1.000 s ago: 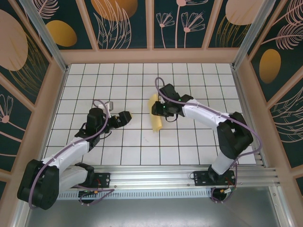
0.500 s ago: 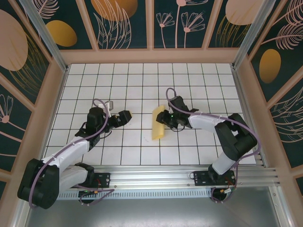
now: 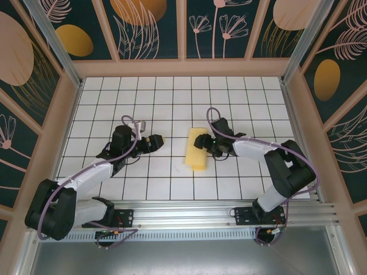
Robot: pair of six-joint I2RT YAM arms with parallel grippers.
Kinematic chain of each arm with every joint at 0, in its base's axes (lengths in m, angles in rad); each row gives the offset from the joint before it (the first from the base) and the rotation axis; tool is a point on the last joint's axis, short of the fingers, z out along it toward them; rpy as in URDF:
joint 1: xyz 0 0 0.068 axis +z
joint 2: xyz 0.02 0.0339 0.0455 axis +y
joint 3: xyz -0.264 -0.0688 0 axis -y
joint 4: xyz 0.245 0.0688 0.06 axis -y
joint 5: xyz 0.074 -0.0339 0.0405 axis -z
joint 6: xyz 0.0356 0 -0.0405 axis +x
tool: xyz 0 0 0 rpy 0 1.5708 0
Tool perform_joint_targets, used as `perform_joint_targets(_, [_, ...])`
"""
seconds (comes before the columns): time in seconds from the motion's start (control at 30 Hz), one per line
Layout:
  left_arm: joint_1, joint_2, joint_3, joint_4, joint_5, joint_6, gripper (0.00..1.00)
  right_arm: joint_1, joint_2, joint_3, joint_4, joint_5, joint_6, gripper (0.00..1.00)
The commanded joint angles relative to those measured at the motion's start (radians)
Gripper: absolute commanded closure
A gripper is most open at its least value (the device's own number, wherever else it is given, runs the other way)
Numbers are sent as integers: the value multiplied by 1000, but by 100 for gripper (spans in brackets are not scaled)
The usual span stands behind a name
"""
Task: Fold a paper plane with a square sheet of paper (pick it up from the middle)
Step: Fold the square sheet of paper in half at the center of the table.
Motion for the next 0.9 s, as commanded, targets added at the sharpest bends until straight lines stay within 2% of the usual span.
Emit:
perform_joint_targets(0.0, [-19, 26, 48, -25, 7, 29, 34, -5, -30, -19, -44, 35, -30, 30])
perform_joint_targets(0.13, [-57, 52, 78, -27, -21, 37, 38, -19, 2, 11, -128, 67, -85, 31])
perform_joint_targets(0.4, [-174, 153, 152, -8, -93, 7, 48, -71, 40, 33, -186, 1, -215, 30])
perform_joint_targets(0.53, [-215, 191, 169, 17, -126, -31, 48, -77, 41, 21, -155, -18, -221, 28])
perform_joint_targets(0.63, [-232, 211, 169, 36, -144, -55, 48, -90, 38, 0, -106, -76, -209, 25])
perform_joint_targets(0.87, [-239, 230, 186, 38, -158, -66, 47, -89, 86, 6, -107, -62, -189, 21])
